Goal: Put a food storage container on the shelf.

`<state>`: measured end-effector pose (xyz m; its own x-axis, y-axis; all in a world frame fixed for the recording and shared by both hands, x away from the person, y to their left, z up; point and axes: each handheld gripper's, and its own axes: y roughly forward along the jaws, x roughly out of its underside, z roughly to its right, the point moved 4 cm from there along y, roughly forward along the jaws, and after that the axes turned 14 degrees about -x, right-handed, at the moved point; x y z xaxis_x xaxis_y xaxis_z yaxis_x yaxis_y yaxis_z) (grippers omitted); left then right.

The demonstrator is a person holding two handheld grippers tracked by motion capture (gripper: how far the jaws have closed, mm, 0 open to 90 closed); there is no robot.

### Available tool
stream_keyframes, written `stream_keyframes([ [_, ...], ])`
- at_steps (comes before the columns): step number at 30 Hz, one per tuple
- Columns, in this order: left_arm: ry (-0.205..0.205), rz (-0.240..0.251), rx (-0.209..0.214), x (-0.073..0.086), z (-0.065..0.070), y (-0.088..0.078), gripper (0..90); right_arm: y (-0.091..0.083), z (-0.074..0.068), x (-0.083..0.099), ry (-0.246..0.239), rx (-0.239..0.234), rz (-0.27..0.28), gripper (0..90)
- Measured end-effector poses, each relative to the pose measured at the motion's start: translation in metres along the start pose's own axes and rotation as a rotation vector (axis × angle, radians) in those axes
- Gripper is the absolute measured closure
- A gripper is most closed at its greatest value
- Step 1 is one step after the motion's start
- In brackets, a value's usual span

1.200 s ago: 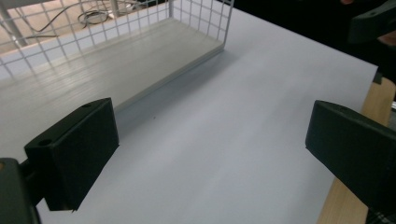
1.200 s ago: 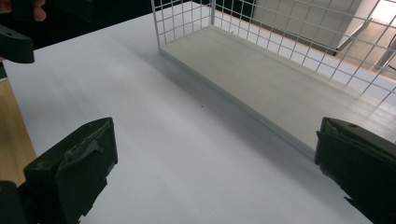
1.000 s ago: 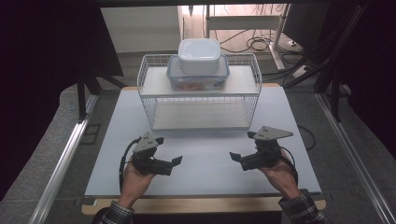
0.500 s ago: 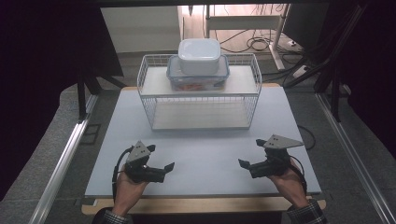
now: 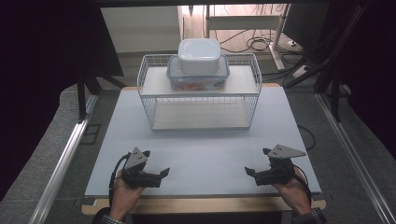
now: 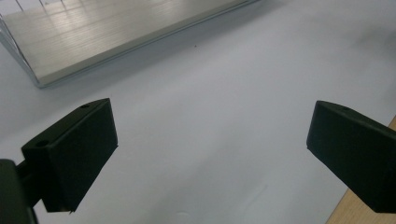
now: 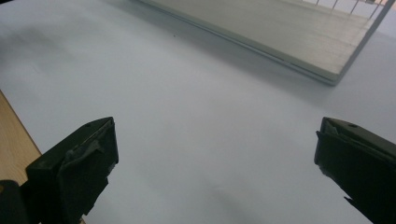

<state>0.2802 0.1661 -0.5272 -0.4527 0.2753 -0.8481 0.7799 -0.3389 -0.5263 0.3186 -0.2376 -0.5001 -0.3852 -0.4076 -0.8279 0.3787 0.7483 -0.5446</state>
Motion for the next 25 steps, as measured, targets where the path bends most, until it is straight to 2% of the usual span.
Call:
stream_keyframes([
  [10, 0.031, -0.067, -0.027, 0.015, -0.002, 0.015, 1.5, -0.001, 0.005, 0.019, 0.024, 0.017, -0.035, 0.0],
  [13, 0.027, -0.095, -0.019, 0.018, -0.002, 0.019, 1.1, 0.000, 0.007, 0.024, 0.029, 0.013, -0.053, 0.1],
  [18, 0.048, -0.146, -0.009, 0.022, 0.001, 0.024, 0.7, 0.001, 0.008, 0.026, 0.037, 0.004, -0.060, 0.5],
  [25, 0.067, -0.155, -0.008, 0.022, 0.003, 0.026, 0.5, 0.005, 0.010, 0.028, 0.037, 0.005, -0.088, 0.5],
])
